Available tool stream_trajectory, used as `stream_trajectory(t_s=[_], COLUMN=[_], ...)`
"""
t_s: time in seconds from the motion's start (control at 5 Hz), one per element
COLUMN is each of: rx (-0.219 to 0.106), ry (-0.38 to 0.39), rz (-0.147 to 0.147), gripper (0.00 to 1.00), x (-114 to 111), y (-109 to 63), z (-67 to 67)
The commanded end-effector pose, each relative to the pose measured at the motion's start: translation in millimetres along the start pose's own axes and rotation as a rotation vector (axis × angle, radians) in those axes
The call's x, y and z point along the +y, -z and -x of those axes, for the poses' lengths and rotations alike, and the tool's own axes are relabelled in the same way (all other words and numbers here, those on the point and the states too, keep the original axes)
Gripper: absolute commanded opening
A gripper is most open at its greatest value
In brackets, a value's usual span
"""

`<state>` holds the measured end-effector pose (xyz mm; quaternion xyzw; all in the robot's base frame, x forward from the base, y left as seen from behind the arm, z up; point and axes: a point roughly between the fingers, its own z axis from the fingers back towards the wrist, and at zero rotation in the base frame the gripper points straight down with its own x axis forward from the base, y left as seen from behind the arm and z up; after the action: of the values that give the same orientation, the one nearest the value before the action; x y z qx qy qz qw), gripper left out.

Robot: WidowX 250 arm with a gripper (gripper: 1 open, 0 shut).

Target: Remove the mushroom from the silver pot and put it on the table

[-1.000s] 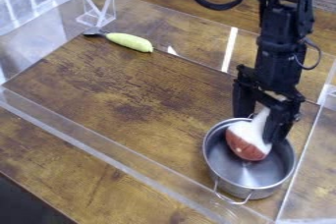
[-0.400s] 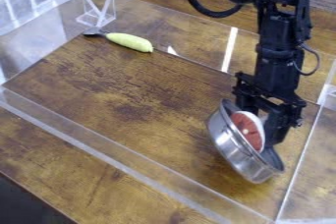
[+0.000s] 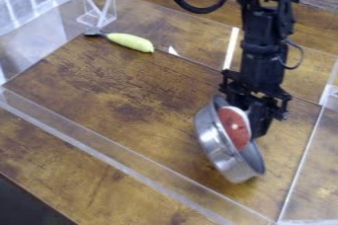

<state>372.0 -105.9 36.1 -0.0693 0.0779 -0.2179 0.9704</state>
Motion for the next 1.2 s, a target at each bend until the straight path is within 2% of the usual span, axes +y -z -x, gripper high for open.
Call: stream_trajectory(t_s=[0.0,0.4,1.0], rx=[-0.064,-0.096,-0.093], ry=[0.037,-0.021,0.06], rz=[-0.028,-0.003,0.025], gripper=[0.0,0.0,0.0], x=[15,13,7], y=[-36.2,-49.4,-30.4], z=[12.2,15.7,24.4])
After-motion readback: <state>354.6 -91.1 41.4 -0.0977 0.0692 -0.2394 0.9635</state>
